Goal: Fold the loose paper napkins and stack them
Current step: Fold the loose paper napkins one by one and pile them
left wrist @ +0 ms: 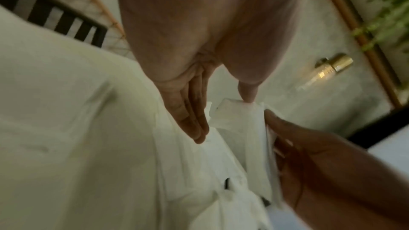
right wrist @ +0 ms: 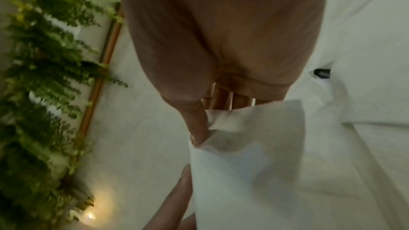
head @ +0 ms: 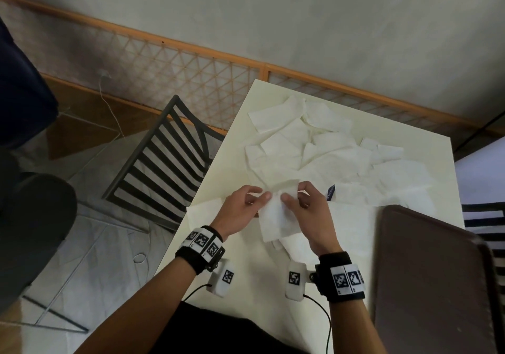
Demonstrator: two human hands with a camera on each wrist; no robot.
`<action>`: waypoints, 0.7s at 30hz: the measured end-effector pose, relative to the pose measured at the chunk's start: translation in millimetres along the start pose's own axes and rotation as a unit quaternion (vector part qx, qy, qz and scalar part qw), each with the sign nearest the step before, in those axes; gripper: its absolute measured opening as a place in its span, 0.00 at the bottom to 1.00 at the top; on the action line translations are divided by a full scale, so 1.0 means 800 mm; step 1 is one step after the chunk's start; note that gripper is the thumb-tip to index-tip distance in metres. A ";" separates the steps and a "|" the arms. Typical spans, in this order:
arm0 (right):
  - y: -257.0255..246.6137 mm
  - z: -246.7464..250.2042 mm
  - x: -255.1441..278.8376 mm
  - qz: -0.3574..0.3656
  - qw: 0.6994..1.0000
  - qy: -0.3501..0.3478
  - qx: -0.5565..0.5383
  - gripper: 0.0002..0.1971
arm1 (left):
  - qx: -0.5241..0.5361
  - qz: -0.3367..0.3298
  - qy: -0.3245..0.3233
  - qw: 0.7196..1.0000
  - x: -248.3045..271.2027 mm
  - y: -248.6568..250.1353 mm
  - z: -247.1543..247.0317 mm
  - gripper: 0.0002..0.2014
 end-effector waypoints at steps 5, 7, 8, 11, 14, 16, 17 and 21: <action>0.004 -0.003 0.011 -0.040 0.998 -0.007 -0.057 0.11 | 0.095 -0.055 0.030 0.994 0.006 0.018 0.002 0.14; 0.013 -0.005 0.009 -0.047 0.997 -0.010 -0.061 0.10 | 0.074 -0.084 0.044 0.993 0.011 0.029 0.009 0.18; 0.015 -0.006 0.008 -0.043 0.997 -0.015 -0.062 0.10 | 0.067 -0.099 0.049 0.992 0.012 0.034 0.012 0.21; 0.006 -0.008 0.010 -0.010 0.997 -0.036 -0.070 0.11 | 0.058 -0.129 0.064 0.988 0.017 0.048 0.024 0.35; -0.008 -0.011 0.012 0.031 0.996 -0.039 -0.078 0.09 | 0.051 -0.164 0.077 0.982 0.025 0.066 0.034 0.40; -0.013 -0.012 0.010 0.054 0.996 -0.027 -0.073 0.10 | 0.065 -0.193 0.076 0.976 0.032 0.081 0.035 0.39; -0.013 -0.012 0.009 0.060 0.994 -0.025 -0.084 0.14 | 0.073 -0.200 0.078 0.974 0.033 0.086 0.037 0.39; -0.017 -0.012 0.004 0.081 0.989 -0.035 -0.117 0.27 | 0.071 -0.204 0.074 0.974 0.030 0.093 0.044 0.28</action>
Point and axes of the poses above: each hand's wrist, its own x-axis away from the middle knuckle, its own z-axis out of the back of the hand, y = z × x, the point moved 6 cm from there along -x, towards the middle knuckle, and after that the axes turned 10 degrees about -z, right-handed, at the moved point
